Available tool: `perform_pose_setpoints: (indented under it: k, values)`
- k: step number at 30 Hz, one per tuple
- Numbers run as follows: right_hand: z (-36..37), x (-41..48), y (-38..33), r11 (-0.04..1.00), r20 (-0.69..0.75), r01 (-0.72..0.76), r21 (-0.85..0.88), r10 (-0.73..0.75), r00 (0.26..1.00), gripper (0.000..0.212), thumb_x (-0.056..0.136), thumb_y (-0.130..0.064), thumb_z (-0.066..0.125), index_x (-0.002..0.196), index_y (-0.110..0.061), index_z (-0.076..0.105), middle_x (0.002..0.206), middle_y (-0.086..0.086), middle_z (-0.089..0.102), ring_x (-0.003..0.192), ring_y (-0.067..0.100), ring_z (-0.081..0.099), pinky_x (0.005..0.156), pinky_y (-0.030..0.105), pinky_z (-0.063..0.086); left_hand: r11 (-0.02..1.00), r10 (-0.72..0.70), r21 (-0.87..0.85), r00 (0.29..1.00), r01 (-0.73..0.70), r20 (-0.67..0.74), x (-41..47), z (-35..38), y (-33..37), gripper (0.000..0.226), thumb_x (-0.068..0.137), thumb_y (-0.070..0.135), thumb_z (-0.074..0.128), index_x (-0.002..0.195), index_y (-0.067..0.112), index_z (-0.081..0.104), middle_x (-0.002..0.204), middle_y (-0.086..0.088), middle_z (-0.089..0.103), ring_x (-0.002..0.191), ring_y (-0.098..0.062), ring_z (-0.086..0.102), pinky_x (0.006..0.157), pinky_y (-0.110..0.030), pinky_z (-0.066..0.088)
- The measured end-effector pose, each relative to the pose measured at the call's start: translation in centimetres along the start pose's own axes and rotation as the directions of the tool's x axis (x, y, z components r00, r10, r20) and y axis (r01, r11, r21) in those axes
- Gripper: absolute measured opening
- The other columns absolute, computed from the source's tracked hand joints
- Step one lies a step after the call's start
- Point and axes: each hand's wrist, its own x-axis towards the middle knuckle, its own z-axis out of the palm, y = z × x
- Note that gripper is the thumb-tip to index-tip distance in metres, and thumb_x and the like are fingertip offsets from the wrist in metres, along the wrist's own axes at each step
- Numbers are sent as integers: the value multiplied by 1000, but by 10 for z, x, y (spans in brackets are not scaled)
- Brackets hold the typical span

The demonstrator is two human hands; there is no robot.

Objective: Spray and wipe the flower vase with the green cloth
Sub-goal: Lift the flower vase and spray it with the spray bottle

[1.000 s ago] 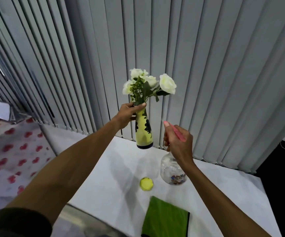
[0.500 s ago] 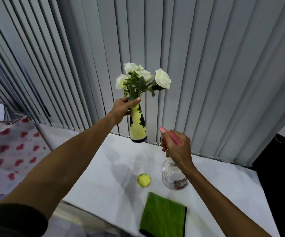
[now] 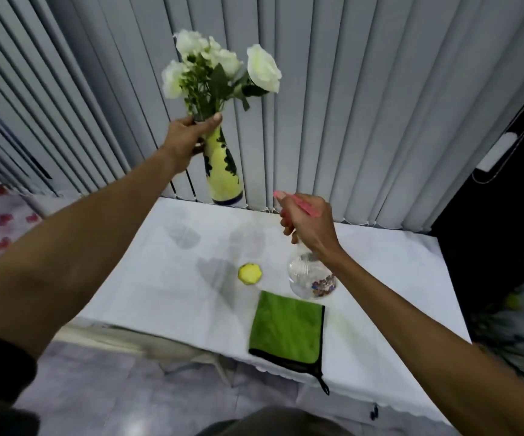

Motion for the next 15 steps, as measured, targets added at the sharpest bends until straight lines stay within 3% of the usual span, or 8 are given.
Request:
perform_pose_setpoints:
  k: [4, 8, 15]
  values:
    - [-4, 3, -9, 996, -50, 11, 85, -7, 999, 55, 84, -61, 67, 74, -7, 73, 63, 9, 72, 56, 22, 71, 42, 29, 49, 999, -40, -16, 999, 40, 8, -7, 4, -4, 34, 78, 29, 84, 103, 9, 72, 98, -6, 71, 90, -25, 68, 90, -46, 58]
    - [-10, 14, -34, 976, -42, -2, 218, 11, 999, 51, 78, -73, 64, 85, -25, 83, 74, 12, 77, 70, 28, 76, 52, 32, 56, 996, -74, -52, 995, 77, 60, -16, 7, -7, 41, 72, 31, 85, 103, 8, 72, 96, -7, 72, 91, -26, 69, 90, -45, 58]
    - [-8, 41, -67, 960, -75, 4, 279, 18, 997, 39, 91, -49, 62, 93, -15, 80, 75, 12, 78, 66, 24, 74, 56, 31, 53, 990, -97, -91, 985, 111, 143, -28, 17, -14, 52, 74, 34, 80, 112, 2, 68, 102, -11, 71, 95, -28, 68, 86, -41, 59]
